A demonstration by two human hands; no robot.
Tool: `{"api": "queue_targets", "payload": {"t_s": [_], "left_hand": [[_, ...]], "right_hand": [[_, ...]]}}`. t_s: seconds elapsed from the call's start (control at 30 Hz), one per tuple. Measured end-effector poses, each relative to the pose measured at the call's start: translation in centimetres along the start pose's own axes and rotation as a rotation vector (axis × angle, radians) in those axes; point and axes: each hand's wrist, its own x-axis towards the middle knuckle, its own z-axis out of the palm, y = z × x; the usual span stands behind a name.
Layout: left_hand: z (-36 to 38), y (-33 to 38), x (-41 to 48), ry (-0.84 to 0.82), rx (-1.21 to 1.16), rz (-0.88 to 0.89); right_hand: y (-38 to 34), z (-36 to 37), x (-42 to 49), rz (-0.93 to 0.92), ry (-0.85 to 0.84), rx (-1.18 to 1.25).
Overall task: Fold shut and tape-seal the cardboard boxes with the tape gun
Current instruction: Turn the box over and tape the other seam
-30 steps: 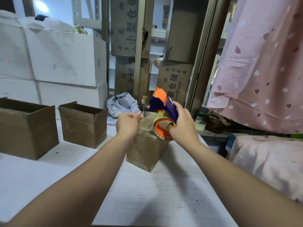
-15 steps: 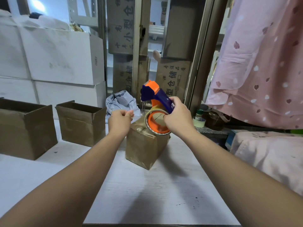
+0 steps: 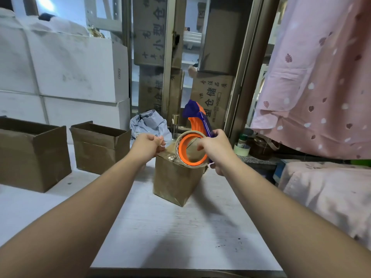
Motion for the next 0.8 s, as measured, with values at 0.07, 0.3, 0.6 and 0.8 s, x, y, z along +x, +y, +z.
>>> {"api": "queue_targets", "payload": {"t_s": [0.07, 0.3, 0.6, 0.8], "left_hand": [[-0.2, 0.4, -0.2, 0.007, 0.051, -0.004], [-1.0, 0.6, 0.0, 0.127, 0.023, -0.128], [-1.8, -0.2, -0.3, 0.22, -0.235, -0.27], [-2.2, -0.3, -0.2, 0.284, -0.121, -0.181]], "right_hand": [[-0.1, -0.1, 0.3, 0.042, -0.02, 0.047], [-0.6, 1.2, 1.8, 0.087, -0.087, 0.152], [-0.1, 3.8, 2.6, -0.11, -0.097, 0.229], [-0.2, 2.7, 1.8, -0.287, -0.135, 0.107]]}}
